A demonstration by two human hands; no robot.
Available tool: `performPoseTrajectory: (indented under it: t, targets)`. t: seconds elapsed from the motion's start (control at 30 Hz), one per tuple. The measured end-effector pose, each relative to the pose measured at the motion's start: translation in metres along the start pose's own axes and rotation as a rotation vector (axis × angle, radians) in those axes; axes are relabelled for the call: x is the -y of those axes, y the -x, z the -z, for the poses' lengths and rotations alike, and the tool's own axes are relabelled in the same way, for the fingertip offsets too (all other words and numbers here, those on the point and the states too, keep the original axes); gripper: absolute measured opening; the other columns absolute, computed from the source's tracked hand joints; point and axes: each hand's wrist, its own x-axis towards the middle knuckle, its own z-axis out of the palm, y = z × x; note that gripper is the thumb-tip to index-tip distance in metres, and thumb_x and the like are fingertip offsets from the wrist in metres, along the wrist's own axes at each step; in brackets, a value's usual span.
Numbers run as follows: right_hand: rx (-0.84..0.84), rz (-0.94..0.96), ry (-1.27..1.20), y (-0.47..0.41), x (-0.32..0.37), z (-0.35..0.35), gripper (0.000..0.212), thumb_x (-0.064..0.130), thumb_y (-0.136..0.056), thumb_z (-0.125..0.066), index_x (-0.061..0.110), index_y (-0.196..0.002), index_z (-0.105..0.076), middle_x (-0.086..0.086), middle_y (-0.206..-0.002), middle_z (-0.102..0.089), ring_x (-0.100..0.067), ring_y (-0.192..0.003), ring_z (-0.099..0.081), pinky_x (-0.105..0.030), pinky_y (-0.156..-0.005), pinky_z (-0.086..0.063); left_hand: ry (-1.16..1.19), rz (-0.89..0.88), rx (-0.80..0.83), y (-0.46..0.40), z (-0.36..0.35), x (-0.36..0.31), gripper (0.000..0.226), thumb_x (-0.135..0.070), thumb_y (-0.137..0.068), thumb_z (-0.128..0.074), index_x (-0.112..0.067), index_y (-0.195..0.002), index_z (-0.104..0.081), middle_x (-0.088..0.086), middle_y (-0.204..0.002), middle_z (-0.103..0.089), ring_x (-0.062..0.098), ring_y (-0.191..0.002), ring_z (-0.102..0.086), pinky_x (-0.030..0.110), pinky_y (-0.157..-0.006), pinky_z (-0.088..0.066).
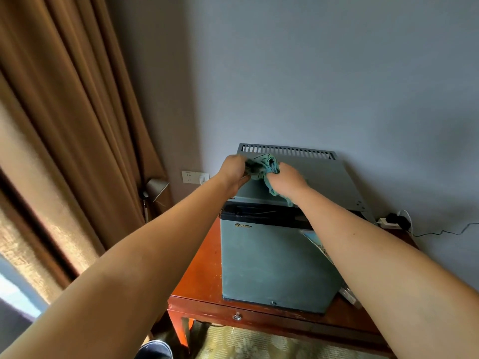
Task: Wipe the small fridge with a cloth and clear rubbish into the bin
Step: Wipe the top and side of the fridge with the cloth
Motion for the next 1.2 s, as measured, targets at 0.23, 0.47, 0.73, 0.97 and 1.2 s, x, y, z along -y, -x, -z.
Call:
performPoseTrajectory:
  t: [0.23,0.47,0.73,0.97,1.2]
  targets:
    - [0.124,-0.072,-0.548,0.006,0.058,-0.006,0.018,0.028,-0.100,-0.054,0.014,-0.110,-0.057,-0.004,-0.101,-0.064,-0.018,-0.088,-0.059,-0.028,-0.070,-0.045,0.359,-0.140,-0.215,0.001,0.046,0.001,0.043,0.009,-0.095,-0.038,-0.006,-0.135,-0.041,0.022,-0.118,-0.059,0.028,-0.099,-0.066,0.028,-0.065,-0.059]
    - [0.261,-0.108,-0.804,0.006,0.111,-0.030,0.023,0.029,-0.096,-0.058,0.016,-0.113,-0.068,-0.006,-0.101,-0.078,-0.024,-0.090,-0.075,-0.042,-0.086,-0.060,0.339,-0.205,-0.402,0.022,0.096,0.008,0.024,-0.013,-0.096,-0.060,-0.016,-0.077,-0.047,-0.001,-0.065,-0.048,0.013,-0.052,-0.045,0.033,-0.073,-0.047]
    - [0.493,0.053,-0.485,0.019,0.145,-0.067,0.027,0.035,-0.091,-0.063,0.023,-0.115,-0.068,0.002,-0.101,-0.078,-0.018,-0.096,-0.074,-0.039,-0.091,-0.057,0.426,-0.164,-0.110,0.049,0.114,0.035,0.040,-0.037,-0.094,-0.060,-0.022,-0.131,-0.053,0.012,-0.123,-0.072,0.031,-0.112,-0.070,0.051,-0.099,-0.053]
    - [0.702,0.080,-0.512,0.006,0.142,-0.075,0.057,0.052,-0.092,-0.066,0.011,-0.132,-0.062,-0.012,-0.126,-0.068,-0.023,-0.112,-0.069,-0.035,-0.095,-0.056,0.654,-0.011,-0.177,0.015,0.157,0.080,0.093,-0.063,-0.069,-0.085,-0.026,-0.144,-0.045,0.015,-0.140,-0.060,0.037,-0.120,-0.065,0.061,-0.100,-0.050]
    - [0.235,-0.083,-0.547,-0.012,0.099,-0.068,0.021,0.028,-0.099,-0.062,0.012,-0.110,-0.070,-0.007,-0.107,-0.075,-0.019,-0.092,-0.072,-0.033,-0.090,-0.059,0.447,-0.026,-0.245,0.011,0.167,0.101,0.043,-0.034,-0.094,-0.067,-0.028,-0.130,-0.045,0.006,-0.118,-0.070,0.026,-0.104,-0.072,0.046,-0.091,-0.059]
